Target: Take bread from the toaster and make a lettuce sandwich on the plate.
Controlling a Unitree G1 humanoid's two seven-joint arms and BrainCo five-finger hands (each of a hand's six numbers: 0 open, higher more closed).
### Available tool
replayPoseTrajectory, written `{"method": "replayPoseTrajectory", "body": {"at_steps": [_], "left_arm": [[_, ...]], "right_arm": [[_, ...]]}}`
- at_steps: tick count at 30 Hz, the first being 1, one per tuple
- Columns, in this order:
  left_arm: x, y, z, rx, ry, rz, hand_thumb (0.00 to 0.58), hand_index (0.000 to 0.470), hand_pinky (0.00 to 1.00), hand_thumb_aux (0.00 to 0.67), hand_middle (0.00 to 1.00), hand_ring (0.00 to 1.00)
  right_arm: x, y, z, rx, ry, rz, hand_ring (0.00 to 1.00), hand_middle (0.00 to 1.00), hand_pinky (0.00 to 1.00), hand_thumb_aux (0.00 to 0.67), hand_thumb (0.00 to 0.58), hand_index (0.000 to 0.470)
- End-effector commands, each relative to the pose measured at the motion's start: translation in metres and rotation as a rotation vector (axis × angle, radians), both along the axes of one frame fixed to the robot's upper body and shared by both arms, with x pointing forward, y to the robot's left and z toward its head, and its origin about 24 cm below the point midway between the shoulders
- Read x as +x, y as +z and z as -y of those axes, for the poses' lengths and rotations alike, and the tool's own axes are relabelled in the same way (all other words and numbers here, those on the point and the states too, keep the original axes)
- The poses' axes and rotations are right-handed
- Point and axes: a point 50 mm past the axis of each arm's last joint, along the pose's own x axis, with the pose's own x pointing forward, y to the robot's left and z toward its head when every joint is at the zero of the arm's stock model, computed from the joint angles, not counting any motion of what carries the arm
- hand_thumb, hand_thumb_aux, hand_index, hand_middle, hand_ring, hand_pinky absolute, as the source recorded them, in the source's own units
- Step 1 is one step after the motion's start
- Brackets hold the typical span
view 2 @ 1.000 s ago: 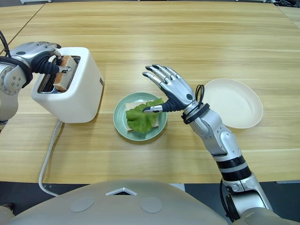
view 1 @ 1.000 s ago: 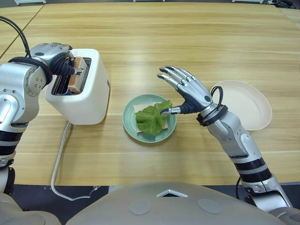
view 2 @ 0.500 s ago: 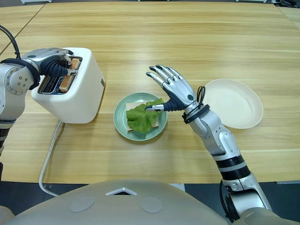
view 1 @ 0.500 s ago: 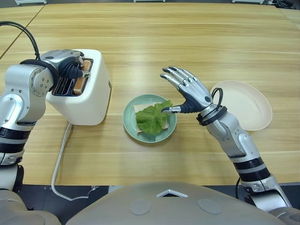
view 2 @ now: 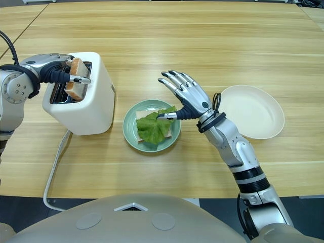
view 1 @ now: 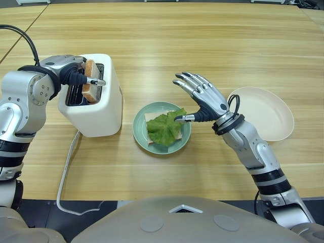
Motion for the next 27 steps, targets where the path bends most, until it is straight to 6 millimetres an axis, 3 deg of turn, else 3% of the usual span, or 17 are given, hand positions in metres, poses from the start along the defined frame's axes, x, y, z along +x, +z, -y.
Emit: {"method": "replayPoseTrajectory", "body": {"at_steps": [1, 6, 18, 22, 27], "left_arm": [[0.000, -0.009, 0.002, 0.011, -0.007, -0.040, 0.580, 0.470, 0.00, 0.670, 0.00, 0.00], [0.003, 0.005, 0.005, -0.032, -0.029, 0.029, 0.580, 0.470, 0.00, 0.670, 0.00, 0.00], [0.015, 0.061, -0.002, -0.174, -0.061, 0.146, 0.580, 0.470, 0.00, 0.670, 0.00, 0.00], [0.015, 0.061, -0.005, -0.184, -0.060, 0.124, 0.580, 0.470, 0.00, 0.670, 0.00, 0.00], [0.011, 0.032, -0.010, -0.150, -0.041, -0.003, 0.580, 0.470, 0.00, 0.670, 0.00, 0.00]], "right_arm": [[0.001, -0.001, 0.001, -0.013, -0.001, -0.005, 0.00, 0.00, 0.00, 0.000, 0.000, 0.000], [0.000, -0.002, 0.000, -0.008, -0.002, -0.008, 0.00, 0.00, 0.00, 0.000, 0.000, 0.000], [-0.001, -0.004, -0.003, 0.002, -0.002, -0.009, 0.00, 0.00, 0.00, 0.000, 0.000, 0.000], [0.000, -0.005, -0.005, 0.005, -0.001, -0.012, 0.00, 0.00, 0.00, 0.000, 0.000, 0.000], [-0.002, -0.006, -0.004, 0.004, -0.004, -0.018, 0.00, 0.00, 0.00, 0.000, 0.000, 0.000]]}}
